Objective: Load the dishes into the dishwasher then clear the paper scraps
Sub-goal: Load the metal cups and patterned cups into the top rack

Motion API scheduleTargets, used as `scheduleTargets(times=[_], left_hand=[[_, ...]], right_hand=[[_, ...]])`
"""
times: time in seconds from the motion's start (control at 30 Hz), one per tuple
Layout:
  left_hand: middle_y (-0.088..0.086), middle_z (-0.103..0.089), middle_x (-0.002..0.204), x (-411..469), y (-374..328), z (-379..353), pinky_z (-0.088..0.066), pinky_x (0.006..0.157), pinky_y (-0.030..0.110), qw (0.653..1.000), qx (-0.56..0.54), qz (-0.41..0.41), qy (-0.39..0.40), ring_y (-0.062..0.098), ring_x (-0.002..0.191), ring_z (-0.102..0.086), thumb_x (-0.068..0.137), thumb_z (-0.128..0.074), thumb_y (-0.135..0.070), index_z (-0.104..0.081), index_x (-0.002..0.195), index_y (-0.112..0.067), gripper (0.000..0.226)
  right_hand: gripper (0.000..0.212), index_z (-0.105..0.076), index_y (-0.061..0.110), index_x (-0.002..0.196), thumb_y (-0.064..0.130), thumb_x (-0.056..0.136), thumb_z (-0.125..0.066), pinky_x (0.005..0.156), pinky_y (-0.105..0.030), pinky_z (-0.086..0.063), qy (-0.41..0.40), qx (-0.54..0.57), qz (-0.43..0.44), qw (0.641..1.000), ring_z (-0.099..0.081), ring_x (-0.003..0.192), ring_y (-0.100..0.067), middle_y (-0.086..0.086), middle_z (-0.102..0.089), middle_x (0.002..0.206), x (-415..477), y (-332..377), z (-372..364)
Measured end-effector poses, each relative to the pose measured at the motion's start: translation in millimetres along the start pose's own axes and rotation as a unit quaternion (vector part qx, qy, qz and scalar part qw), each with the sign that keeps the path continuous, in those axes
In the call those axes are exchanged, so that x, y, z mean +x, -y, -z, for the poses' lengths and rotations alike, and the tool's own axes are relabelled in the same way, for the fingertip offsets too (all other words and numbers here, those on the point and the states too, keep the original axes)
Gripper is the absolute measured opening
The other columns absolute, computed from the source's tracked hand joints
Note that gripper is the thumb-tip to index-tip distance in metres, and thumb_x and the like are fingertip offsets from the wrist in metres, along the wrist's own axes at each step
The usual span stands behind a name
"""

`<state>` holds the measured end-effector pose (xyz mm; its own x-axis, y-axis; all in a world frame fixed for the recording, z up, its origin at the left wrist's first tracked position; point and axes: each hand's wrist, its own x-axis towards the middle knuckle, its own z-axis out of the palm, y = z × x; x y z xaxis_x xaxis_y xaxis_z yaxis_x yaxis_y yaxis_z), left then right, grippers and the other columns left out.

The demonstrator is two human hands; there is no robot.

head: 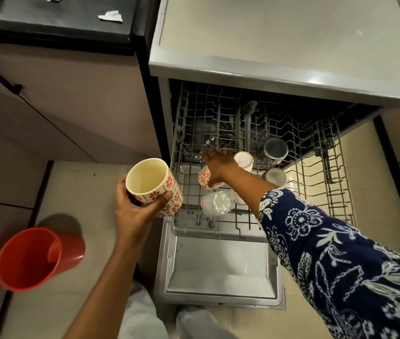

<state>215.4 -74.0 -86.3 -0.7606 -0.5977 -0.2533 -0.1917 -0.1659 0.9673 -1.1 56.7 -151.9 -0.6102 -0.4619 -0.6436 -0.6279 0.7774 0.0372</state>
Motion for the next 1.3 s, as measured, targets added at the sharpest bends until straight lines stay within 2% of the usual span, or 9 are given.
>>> scheduleTargets(times=[0.2,0.33,0.43,0.5,0.63,0.87,1.0,1.17,1.3], left_hand=[[-0.012,-0.059,0.112,-2,1,-3,-0.054,0.072,0.016,1.000,0.003,0.006,0.007,0.003,0.100,-0.062,0.029,-0.084,-0.068,-0.045,0.117,-0.036,0.102],[-0.012,-0.059,0.112,-3,1,-7,-0.055,0.076,0.021,1.000,0.003,0.011,0.017,0.004,0.102,-0.061,0.029,-0.086,-0.064,-0.045,0.111,-0.043,0.094],[-0.010,-0.058,0.116,-5,2,-12,-0.055,0.084,0.031,0.999,0.035,0.000,0.031,0.010,0.108,-0.059,0.037,-0.086,-0.050,-0.046,0.116,-0.039,0.089],[-0.010,-0.058,0.119,-8,2,-16,-0.055,0.087,0.034,0.996,0.073,-0.011,0.051,0.009,0.109,-0.058,0.038,-0.086,-0.052,-0.047,0.116,-0.044,0.088],[-0.007,-0.047,0.126,-12,2,-31,-0.052,0.091,0.040,0.980,0.170,-0.055,0.093,0.016,0.115,-0.052,0.037,-0.083,-0.064,-0.044,0.115,-0.053,0.088],[-0.009,-0.056,0.118,-17,6,-54,-0.053,0.089,0.036,0.988,0.100,0.028,0.115,0.009,0.111,-0.055,0.025,-0.081,-0.075,-0.048,0.111,-0.045,0.097],[-0.016,-0.057,0.118,-14,2,-63,-0.052,0.093,0.042,0.984,0.088,0.050,0.145,0.008,0.113,-0.053,0.026,-0.084,-0.068,-0.048,0.113,-0.047,0.097],[-0.008,-0.042,0.145,17,4,-59,-0.036,0.107,0.051,0.970,0.167,0.010,0.174,0.019,0.135,-0.037,0.047,-0.070,-0.080,-0.035,0.139,-0.045,0.105],[-0.001,-0.037,0.145,50,22,-65,-0.038,0.106,0.048,0.969,0.233,-0.019,0.078,0.021,0.132,-0.039,0.088,-0.052,-0.056,-0.028,0.147,-0.031,0.069]], right_hand=[[0.097,-0.019,0.025,0.147,0.043,0.071,-0.076,0.109,-0.045,-0.032,-0.019,0.025,0.019,0.999,-0.028,0.137,-0.033,-0.010,-0.025,0.151,0,-7,-12],[0.075,-0.032,0.018,0.143,0.043,0.082,-0.067,0.105,-0.038,-0.035,-0.113,0.259,-0.024,0.959,-0.033,0.134,-0.032,-0.011,-0.036,0.147,-20,-15,-10],[0.038,-0.055,0.011,0.123,0.025,0.088,-0.061,0.094,-0.032,-0.044,-0.292,0.471,-0.115,0.824,-0.056,0.113,-0.025,-0.009,-0.061,0.121,-54,-16,-23],[0.023,-0.062,0.013,0.112,0.019,0.090,-0.058,0.088,-0.034,-0.049,-0.298,0.575,-0.138,0.749,-0.061,0.100,-0.020,-0.004,-0.067,0.107,-82,-9,-37],[0.018,-0.062,0.007,0.107,0.017,0.095,-0.052,0.078,-0.030,-0.050,-0.121,0.797,-0.060,0.589,-0.063,0.090,-0.018,-0.007,-0.068,0.098,-125,14,-58],[0.053,-0.047,0.018,0.135,0.046,0.090,-0.051,0.100,-0.049,-0.044,0.068,0.943,0.005,0.325,-0.053,0.121,-0.035,-0.017,-0.056,0.131,-147,29,-79],[0.059,-0.046,0.016,0.135,0.054,0.090,-0.047,0.088,-0.044,-0.051,0.075,0.957,0.023,0.279,-0.058,0.112,-0.034,-0.021,-0.053,0.131,-151,29,-76],[0.058,-0.052,0.012,0.124,0.044,0.076,-0.059,0.074,-0.039,-0.059,-0.041,0.964,-0.026,0.263,-0.062,0.097,-0.031,-0.019,-0.060,0.113,-141,9,-46],[0.054,-0.041,0.017,0.132,0.029,0.084,-0.063,0.074,-0.042,-0.058,-0.162,0.909,-0.071,0.378,-0.057,0.102,-0.032,-0.015,-0.055,0.118,-112,-27,-11]])
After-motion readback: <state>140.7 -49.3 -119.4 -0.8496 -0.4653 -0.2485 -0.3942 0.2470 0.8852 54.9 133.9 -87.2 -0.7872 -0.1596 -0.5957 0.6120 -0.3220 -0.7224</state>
